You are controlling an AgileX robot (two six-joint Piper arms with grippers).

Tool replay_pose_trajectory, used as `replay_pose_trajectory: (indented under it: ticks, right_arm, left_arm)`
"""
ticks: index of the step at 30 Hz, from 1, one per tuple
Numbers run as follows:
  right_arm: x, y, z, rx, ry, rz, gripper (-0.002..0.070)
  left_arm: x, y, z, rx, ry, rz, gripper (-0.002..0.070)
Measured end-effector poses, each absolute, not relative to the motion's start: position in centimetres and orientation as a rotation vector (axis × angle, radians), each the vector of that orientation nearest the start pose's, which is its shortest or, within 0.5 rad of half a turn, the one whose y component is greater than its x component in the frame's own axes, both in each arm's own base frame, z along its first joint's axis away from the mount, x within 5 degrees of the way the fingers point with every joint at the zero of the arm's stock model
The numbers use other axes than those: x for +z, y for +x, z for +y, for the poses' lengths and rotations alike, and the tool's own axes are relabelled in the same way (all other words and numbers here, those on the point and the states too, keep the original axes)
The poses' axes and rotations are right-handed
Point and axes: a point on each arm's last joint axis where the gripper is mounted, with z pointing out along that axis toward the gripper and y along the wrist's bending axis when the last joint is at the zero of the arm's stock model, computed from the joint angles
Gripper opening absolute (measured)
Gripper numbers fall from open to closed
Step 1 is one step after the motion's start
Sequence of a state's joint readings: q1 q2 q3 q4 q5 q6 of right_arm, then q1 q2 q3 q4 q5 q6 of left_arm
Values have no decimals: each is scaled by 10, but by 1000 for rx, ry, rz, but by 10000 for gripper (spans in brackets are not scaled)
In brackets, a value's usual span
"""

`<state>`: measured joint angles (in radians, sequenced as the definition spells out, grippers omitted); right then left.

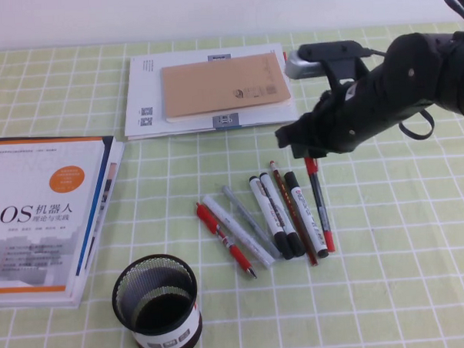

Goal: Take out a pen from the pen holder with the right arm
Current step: 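Take a marker out of the pen holder and lay it on the table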

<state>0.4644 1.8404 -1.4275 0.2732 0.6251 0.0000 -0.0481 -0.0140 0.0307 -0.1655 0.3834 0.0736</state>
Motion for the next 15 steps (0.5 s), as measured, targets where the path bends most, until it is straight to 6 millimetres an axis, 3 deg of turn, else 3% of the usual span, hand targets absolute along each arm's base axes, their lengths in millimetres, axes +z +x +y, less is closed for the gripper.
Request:
replay_pose_trajectory:
  ticks: [7, 15]
  right_arm:
    - [226, 383, 179, 438, -293, 2590, 80]
    - [207, 406, 186, 436, -285, 2610, 80]
  left_arm:
    - [170, 52, -8, -146, 12, 1881, -8]
    - [170, 52, -8, -146, 12, 1881, -8]
